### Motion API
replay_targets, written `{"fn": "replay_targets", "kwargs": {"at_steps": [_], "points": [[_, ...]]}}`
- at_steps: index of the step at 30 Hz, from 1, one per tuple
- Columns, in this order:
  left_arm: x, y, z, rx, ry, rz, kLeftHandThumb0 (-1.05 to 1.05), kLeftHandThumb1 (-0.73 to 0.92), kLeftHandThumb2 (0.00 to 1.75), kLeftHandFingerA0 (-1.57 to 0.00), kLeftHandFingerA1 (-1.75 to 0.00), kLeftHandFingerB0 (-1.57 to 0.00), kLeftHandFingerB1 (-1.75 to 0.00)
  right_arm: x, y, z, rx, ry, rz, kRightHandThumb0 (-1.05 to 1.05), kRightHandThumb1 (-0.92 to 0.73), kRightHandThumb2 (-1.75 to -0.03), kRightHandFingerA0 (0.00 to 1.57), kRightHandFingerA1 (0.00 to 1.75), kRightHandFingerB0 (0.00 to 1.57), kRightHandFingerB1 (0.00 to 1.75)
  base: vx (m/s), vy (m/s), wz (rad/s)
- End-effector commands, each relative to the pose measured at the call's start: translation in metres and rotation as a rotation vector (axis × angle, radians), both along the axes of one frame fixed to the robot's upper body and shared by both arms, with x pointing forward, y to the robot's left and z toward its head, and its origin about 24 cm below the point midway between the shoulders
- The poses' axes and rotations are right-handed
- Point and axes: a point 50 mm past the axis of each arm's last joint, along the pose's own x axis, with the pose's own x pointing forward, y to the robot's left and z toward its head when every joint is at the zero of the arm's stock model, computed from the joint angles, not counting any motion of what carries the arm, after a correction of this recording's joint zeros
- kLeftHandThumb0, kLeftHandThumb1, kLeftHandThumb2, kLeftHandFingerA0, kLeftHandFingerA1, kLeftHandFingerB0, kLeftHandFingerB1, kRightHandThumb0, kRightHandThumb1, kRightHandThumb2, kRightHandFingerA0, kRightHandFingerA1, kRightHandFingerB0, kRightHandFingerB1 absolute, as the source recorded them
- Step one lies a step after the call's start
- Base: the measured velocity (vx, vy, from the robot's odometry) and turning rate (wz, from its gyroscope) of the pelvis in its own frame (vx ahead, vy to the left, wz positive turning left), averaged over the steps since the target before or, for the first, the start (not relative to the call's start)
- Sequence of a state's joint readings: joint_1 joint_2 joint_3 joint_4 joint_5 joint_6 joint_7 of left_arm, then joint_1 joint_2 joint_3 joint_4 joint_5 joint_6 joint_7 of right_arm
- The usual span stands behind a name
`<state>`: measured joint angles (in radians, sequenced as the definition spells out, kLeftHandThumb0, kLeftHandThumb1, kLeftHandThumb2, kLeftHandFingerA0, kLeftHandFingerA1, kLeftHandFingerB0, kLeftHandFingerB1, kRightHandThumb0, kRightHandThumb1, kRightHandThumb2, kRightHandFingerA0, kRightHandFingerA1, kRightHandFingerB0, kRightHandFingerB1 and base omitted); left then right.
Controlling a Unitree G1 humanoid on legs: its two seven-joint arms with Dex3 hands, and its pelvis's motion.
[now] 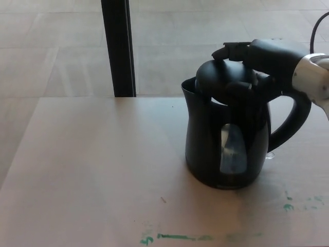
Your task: The robot uses its right hand to push down on the lid of a kettle kept in the middle of the desk to close it
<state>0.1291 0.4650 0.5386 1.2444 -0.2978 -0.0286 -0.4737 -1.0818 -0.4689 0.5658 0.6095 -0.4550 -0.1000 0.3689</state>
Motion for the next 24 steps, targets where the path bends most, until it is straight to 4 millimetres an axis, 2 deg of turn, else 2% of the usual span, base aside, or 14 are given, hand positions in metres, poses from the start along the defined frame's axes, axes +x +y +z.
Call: {"fn": "replay_targets", "kwargs": {"at_steps": [1, 2, 4, 6, 7, 8, 9, 12, 13, 14, 17, 20, 23, 24], "points": [[0.002, 0.008, 0.007, 0.019, -0.012, -0.001, -0.79, 0.75, 0.63, -0.42, -0.48, -0.33, -0.35, -0.009, 0.013, -0.042, -0.076, 0.120, 0.070, -0.78, -0.55, -0.93, 0.22, 0.55, 0.18, 0.44, 0.00, 0.000, 0.00], [0.002, 0.009, 0.008, 0.028, -0.006, -0.019, -0.79, 0.76, 0.63, -0.42, -0.48, -0.32, -0.35, -0.010, 0.012, -0.048, -0.096, 0.126, 0.066, -0.78, -0.56, -0.93, 0.21, 0.55, 0.16, 0.44, 0.00, 0.000, 0.00], [0.002, 0.009, 0.008, 0.032, -0.009, -0.013, -0.79, 0.75, 0.63, -0.44, -0.48, -0.33, -0.35, -0.015, 0.008, -0.067, -0.083, 0.149, 0.066, -0.79, -0.56, -0.92, 0.29, 0.56, 0.20, 0.44, 0.00, 0.000, 0.00], [0.002, 0.009, 0.008, 0.032, -0.009, -0.012, -0.79, 0.75, 0.63, -0.44, -0.48, -0.33, -0.35, -0.015, 0.008, -0.068, -0.082, 0.148, 0.065, -0.79, -0.56, -0.92, 0.29, 0.56, 0.20, 0.44, 0.00, 0.000, 0.00], [0.003, 0.009, 0.009, 0.031, -0.012, -0.018, -0.77, 0.76, 0.63, -0.43, -0.48, -0.33, -0.35, -0.019, 0.008, -0.086, -0.118, 0.183, 0.050, -0.79, -0.57, -0.93, 0.28, 0.54, 0.19, 0.43, 0.00, 0.000, 0.00], [0.002, 0.010, 0.009, 0.032, -0.010, -0.021, -0.77, 0.76, 0.63, -0.43, -0.48, -0.33, -0.35, -0.020, 0.007, -0.087, -0.117, 0.184, 0.049, -0.79, -0.57, -0.93, 0.28, 0.54, 0.19, 0.43, 0.00, 0.000, 0.00], [0.002, 0.010, 0.009, 0.033, -0.015, -0.014, -0.77, 0.75, 0.63, -0.44, -0.50, -0.34, -0.35, -0.025, 0.007, -0.104, -0.129, 0.229, 0.048, -0.77, -0.56, -0.92, 0.27, 0.54, 0.19, 0.43, 0.00, 0.000, 0.00], [0.003, 0.009, 0.009, 0.030, -0.014, -0.017, -0.77, 0.76, 0.63, -0.40, -0.45, -0.32, -0.34, -0.032, 0.009, -0.129, -0.199, 0.271, 0.064, -0.76, -0.54, -0.93, 0.25, 0.57, 0.19, 0.45, 0.00, 0.000, 0.00], [0.003, 0.009, 0.009, 0.033, -0.015, -0.025, -0.78, 0.75, 0.63, -0.43, -0.48, -0.34, -0.35, -0.035, 0.012, -0.139, -0.223, 0.286, 0.071, -0.77, -0.71, -0.62, 0.28, 0.49, 0.25, 0.32, 0.00, 0.000, 0.00], [0.003, 0.009, 0.009, 0.033, -0.014, -0.020, -0.77, 0.75, 0.63, -0.44, -0.48, -0.35, -0.35, -0.037, 0.014, -0.142, -0.244, 0.288, 0.077, -0.79, -0.56, -0.94, 0.23, 0.57, 0.19, 0.46, 0.00, 0.000, 0.00], [0.004, 0.009, 0.009, 0.037, -0.006, -0.035, -0.77, 0.76, 0.63, -0.44, -0.48, -0.34, -0.35, -0.039, 0.017, -0.146, -0.256, 0.278, 0.088, -0.79, -0.56, -0.94, 0.23, 0.58, 0.18, 0.47, 0.00, 0.000, 0.00], [0.004, 0.010, 0.010, 0.044, -0.010, -0.042, -0.78, 0.77, 0.64, -0.45, -0.46, -0.35, -0.35, -0.036, 0.021, -0.137, -0.250, 0.257, 0.105, -0.77, -0.56, -0.94, 0.24, 0.59, 0.17, 0.47, 0.00, 0.000, 0.00], [0.003, 0.010, 0.010, 0.044, -0.005, -0.031, -0.77, 0.77, 0.64, -0.46, -0.46, -0.35, -0.34, -0.027, 0.021, -0.112, -0.202, 0.230, 0.093, -0.75, -0.56, -0.94, 0.25, 0.58, 0.17, 0.45, 0.00, 0.000, 0.00], [0.003, 0.010, 0.010, 0.045, -0.004, -0.036, -0.77, 0.77, 0.64, -0.45, -0.45, -0.34, -0.34, -0.022, 0.019, -0.096, -0.170, 0.204, 0.080, -0.76, -0.56, -0.95, 0.24, 0.58, 0.17, 0.44, 0.00, 0.000, 0.00]]}}
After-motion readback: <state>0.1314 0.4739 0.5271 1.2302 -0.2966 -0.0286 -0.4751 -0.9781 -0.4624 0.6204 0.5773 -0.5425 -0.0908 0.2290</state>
